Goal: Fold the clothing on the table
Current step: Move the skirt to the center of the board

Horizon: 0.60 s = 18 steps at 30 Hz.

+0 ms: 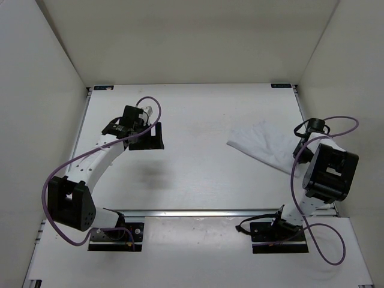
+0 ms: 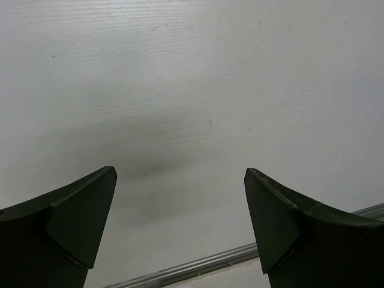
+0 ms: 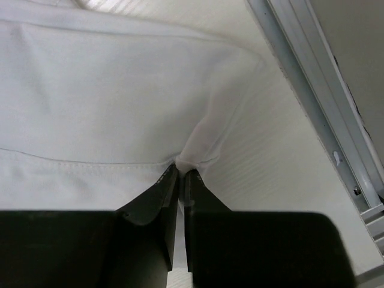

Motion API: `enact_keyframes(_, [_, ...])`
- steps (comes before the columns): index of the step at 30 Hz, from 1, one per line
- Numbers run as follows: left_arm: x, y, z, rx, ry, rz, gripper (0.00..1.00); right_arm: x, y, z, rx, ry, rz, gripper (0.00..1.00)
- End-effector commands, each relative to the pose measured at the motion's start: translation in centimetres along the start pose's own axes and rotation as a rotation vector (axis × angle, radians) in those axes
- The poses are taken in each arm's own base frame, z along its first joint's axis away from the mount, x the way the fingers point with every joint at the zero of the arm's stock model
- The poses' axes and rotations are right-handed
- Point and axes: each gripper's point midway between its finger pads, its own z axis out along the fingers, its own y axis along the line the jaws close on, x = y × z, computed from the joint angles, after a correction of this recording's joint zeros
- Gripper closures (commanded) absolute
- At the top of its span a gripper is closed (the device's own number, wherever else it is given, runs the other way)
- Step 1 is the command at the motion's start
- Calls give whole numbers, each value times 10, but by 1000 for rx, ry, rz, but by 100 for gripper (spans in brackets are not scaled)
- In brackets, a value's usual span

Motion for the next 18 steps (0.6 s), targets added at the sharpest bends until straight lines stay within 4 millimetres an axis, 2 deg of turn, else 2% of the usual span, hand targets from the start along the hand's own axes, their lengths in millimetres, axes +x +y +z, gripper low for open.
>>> enact_keyframes(1, [-9,-18,-10,92,-60,4,2,2,16,-7,8,-3,-105,100])
enact_keyframes(4, [-9,-34,-9,189,-72,26,1,-1,58,-28,-117,-53,-202,100])
enact_keyframes(7, [-16,-58,-10,303,-114,43,1,1,110,-73,-301,-153,-289,100])
enact_keyframes(9, [-21,-78,-12,392,-142,76,2,12,130,-95,-411,-172,-316,100])
enact_keyframes(10, [-24,-90,-11,427,-162,99,1,18,135,-100,-447,-165,-296,100])
enact_keyframes(11, [-32,-95,-10,442,-194,112,2,22,141,-115,-514,-176,-300,100])
enact_keyframes(12, [-31,-103,-8,465,-199,146,1,31,147,-126,-596,-157,-288,100])
enact_keyframes(14, [-34,-119,0,482,-214,206,1,55,150,-134,-664,-118,-307,100])
enact_keyframes(18, [-36,-136,29,505,-171,243,1,99,154,-146,-732,-52,-461,100])
